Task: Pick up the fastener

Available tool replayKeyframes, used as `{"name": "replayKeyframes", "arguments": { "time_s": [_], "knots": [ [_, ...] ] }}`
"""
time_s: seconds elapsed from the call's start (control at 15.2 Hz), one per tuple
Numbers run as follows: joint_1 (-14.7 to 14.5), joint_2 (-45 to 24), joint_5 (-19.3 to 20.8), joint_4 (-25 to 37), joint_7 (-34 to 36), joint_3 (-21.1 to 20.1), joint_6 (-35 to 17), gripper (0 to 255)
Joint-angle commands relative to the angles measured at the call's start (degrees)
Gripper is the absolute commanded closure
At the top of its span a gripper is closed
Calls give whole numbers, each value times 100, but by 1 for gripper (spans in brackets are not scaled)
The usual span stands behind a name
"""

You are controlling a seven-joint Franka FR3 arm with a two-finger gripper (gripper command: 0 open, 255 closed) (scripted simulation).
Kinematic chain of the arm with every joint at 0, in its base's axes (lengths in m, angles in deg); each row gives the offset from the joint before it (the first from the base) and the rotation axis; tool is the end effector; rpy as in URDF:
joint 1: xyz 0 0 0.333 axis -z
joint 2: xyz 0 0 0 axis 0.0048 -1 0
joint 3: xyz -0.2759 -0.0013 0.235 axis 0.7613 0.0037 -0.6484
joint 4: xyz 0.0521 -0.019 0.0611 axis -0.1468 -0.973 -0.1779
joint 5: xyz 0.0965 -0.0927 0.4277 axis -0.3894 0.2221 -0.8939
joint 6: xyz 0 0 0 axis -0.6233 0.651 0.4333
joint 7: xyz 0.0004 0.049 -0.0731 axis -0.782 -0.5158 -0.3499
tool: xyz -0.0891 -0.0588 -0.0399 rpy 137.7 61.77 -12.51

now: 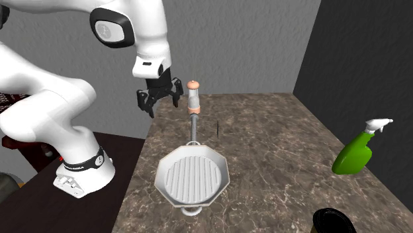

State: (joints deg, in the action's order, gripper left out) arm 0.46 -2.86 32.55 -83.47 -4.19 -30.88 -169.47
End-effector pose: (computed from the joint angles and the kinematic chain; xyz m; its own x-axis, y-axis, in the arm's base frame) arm 0.3083 0.1162 0.4398 0.7843 -0.6149 -0.0829 -0.6195 -0.7834 -0.0502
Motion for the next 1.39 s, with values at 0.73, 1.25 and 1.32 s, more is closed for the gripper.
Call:
{"name": "replayKeyframes", "arguments": {
  "time_s": [0.73,1.25,1.32],
  "knots": [
    [662,-2554,-835,306,3804,-2669,-2653,0],
    [1694,-4448,827,710,6125,-3800,-3963,0],
    [1727,-4586,1022,696,6261,-3809,-4070,0]
  ]
}}
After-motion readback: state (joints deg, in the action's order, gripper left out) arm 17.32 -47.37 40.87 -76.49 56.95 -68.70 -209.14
